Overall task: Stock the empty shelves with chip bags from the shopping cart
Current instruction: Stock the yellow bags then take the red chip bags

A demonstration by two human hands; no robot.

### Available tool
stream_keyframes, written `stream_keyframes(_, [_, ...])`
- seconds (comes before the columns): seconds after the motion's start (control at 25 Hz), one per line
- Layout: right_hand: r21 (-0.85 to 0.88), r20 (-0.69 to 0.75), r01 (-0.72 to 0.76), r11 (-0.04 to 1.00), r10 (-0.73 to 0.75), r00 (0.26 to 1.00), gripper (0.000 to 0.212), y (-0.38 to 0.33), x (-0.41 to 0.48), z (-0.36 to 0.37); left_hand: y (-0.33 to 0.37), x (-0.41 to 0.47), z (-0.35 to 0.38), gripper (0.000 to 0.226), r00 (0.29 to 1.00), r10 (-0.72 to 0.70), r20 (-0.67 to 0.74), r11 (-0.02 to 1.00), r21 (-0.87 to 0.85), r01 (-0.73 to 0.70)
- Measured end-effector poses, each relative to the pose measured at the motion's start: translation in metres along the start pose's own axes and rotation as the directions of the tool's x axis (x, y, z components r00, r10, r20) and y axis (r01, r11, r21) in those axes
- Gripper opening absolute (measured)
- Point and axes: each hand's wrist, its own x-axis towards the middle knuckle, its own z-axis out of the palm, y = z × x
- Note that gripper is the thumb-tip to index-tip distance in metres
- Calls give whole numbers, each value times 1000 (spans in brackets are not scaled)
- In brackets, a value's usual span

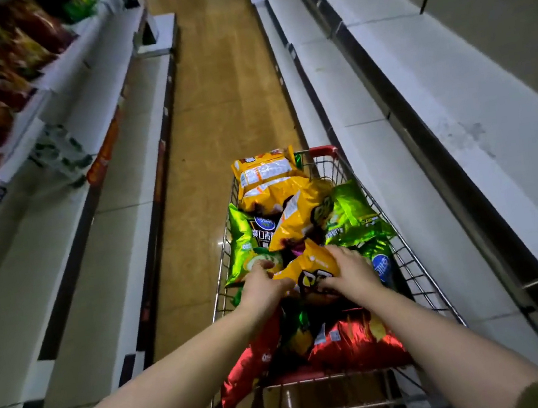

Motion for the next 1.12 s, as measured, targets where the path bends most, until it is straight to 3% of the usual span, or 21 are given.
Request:
stream_keyframes(0.08, [90, -4, 38, 995, -38, 999, 77, -5, 0, -30, 3, 3, -3, 78, 996, 70, 53, 996, 51, -73])
stream_keyframes(0.2, [260, 126, 93, 961, -129, 984, 75, -20, -4, -98, 18, 3, -6, 115, 964, 212, 161, 964, 127, -233])
stream_keyframes(0.28, [362, 209, 122, 924, -208, 955, 73, -34, -9, -140, 27, 3, -10, 133, 923, 267, 276, 957, 36, -287])
stream_keyframes(0.36, [412, 243, 159, 897, -276, 930, 71, -47, -10, -163, 32, 0, -14, 120, 893, 291, 344, 957, -86, -279])
stream_keyframes(0.44, [429, 184, 196, 882, -298, 937, 70, -54, -1, -170, 35, -3, -21, 81, 913, 296, 281, 952, -168, -257])
stream_keyframes(0.48, [498, 101, 211, 841, -298, 949, 57, -54, 6, -167, 35, -3, -27, 63, 929, 296, 221, 947, -198, -254])
stream_keyframes(0.56, [718, -144, 207, 664, -150, 978, 18, -50, 27, -156, 33, -2, -41, 59, 950, 286, 128, 938, -240, -250])
stream_keyframes(0.6, [772, -229, 199, 604, -29, 973, 10, -46, 40, -146, 30, -1, -50, 64, 962, 259, 89, 945, -231, -233])
stream_keyframes(0.68, [685, -283, 135, 716, 91, 955, 28, -34, 66, -124, 26, 0, -61, 52, 975, 220, 42, 952, -226, -205])
stream_keyframes(0.8, [304, -132, 79, 949, -40, 990, 80, -26, 100, -94, 21, 1, -69, 43, 985, 166, -47, 959, -223, -173])
stream_keyframes(0.92, [10, 41, 122, 992, -123, 992, 111, -27, 119, -80, 17, 5, -69, 58, 986, 122, -110, 959, -242, -146])
stream_keyframes(1.0, [-22, 19, 108, 994, -108, 994, 108, -26, 124, -73, 14, 6, -69, 58, 985, 95, -142, 960, -249, -128])
stream_keyframes(1.12, [-21, -95, 137, 990, -139, 986, 76, -24, 122, -63, 11, 6, -70, 66, 981, 73, -180, 964, -238, -116])
